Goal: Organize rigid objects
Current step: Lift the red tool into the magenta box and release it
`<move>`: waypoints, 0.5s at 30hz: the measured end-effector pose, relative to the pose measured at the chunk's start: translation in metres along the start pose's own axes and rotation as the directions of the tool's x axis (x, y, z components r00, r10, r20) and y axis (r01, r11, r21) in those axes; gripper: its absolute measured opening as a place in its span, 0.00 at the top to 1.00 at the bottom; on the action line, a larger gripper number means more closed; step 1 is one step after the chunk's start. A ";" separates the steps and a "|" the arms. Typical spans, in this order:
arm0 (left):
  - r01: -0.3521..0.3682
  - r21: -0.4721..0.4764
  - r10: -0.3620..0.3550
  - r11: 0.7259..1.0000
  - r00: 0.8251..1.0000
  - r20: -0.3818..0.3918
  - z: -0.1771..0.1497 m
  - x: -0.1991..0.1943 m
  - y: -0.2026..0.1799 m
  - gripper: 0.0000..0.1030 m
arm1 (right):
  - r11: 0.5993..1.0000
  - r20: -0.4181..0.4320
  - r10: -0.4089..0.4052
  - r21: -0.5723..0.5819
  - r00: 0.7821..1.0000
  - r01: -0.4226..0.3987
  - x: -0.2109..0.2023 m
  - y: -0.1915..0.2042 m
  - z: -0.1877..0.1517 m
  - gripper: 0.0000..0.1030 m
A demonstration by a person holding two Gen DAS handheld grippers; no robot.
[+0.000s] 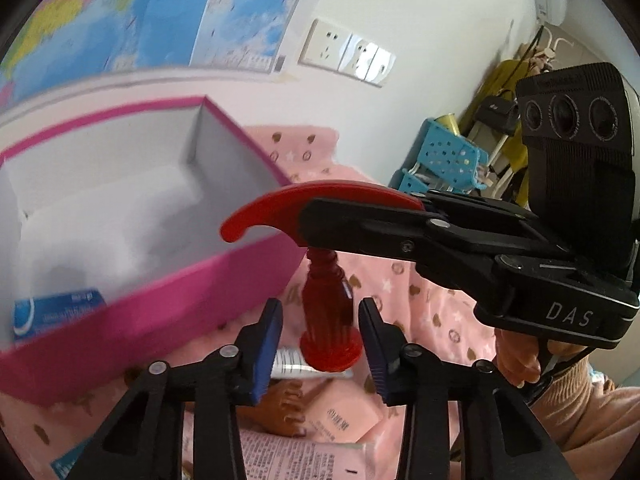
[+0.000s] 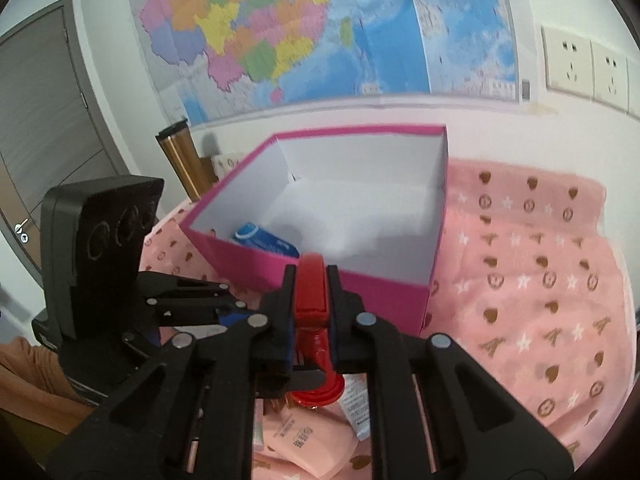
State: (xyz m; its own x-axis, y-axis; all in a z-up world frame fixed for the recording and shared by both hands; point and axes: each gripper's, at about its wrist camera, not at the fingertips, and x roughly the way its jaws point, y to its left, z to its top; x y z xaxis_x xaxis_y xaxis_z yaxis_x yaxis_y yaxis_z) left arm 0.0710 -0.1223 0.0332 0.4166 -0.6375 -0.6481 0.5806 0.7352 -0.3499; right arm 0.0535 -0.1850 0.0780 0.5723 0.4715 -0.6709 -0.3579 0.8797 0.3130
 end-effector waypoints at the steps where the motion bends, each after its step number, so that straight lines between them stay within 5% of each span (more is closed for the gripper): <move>1: -0.004 0.006 0.004 1.000 1.000 0.010 0.004 -0.003 -0.001 0.64 | 1.000 0.007 0.002 -0.004 1.000 -0.002 -0.001 0.000 0.004 0.86; 15: -0.062 -0.012 0.063 0.998 0.997 0.049 0.063 -0.011 0.024 0.69 | 0.999 0.041 0.044 -0.004 0.998 -0.044 0.016 -0.014 0.072 0.86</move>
State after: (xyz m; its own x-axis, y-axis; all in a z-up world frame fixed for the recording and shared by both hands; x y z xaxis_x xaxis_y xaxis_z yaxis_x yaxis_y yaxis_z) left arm 0.1246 -0.1122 0.0751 0.4859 -0.6005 -0.6351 0.5450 0.7762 -0.3170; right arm 0.1207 -0.1858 0.1117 0.5859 0.5118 -0.6283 -0.3857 0.8580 0.3392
